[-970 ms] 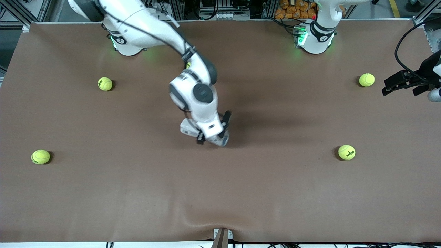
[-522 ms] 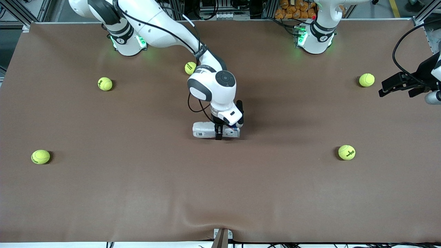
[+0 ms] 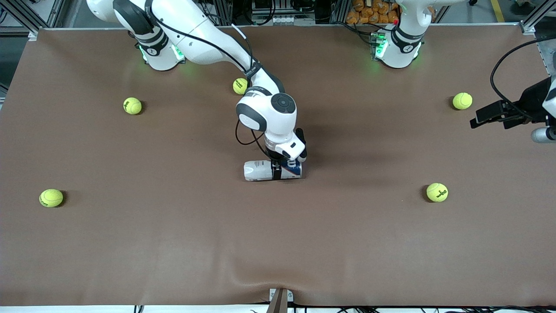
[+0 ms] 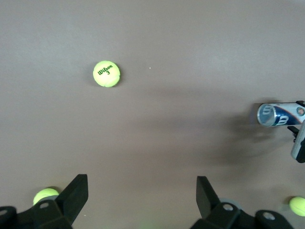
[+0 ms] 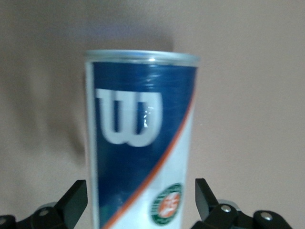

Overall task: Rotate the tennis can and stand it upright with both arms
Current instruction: 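Lower the can onto the table on its side and open the right gripper, then retract the right gripper while the left gripper reaches the can end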

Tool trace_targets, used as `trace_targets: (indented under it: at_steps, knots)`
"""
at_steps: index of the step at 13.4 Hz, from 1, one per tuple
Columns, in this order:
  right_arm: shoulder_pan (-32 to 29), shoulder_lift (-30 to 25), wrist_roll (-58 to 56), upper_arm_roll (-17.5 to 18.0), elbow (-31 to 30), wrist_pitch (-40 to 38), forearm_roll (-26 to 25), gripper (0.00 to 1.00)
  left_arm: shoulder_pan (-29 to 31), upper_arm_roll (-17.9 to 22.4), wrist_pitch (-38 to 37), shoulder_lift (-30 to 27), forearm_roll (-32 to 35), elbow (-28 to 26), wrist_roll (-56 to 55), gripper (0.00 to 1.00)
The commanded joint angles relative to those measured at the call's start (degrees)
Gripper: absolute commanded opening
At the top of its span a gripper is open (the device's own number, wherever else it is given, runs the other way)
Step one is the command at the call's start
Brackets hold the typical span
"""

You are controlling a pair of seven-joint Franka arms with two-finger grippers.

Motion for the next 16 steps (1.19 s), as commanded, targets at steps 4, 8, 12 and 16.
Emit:
trace_targets:
  at_steps: [4,8,12,16]
  knots:
    - [-0.70,-7.87,-0.74,2.45,0.32,-4.17,3.98,1.00,2.76,-0.31,-2.91,5.85,-11.26,0.50,6.16,1.00]
    - [-5.60,-14.65,-0.57,2.01,-0.03,-10.33,12.97,1.00,5.39,-0.31,-3.10,8.66,-26.89,-5.38,6.34,1.00]
    - [-19.20,-19.66,4.44,2.01,-0.12,-16.83,20.34,1.00,4.61,-1.97,-0.03,10.08,-38.17,-13.37,7.22,1.00]
    - [-35.20,-23.96,6.19,1.57,-2.05,-22.47,29.15,1.00,4.78,-8.03,8.75,8.42,-43.62,-20.67,8.54,1.00]
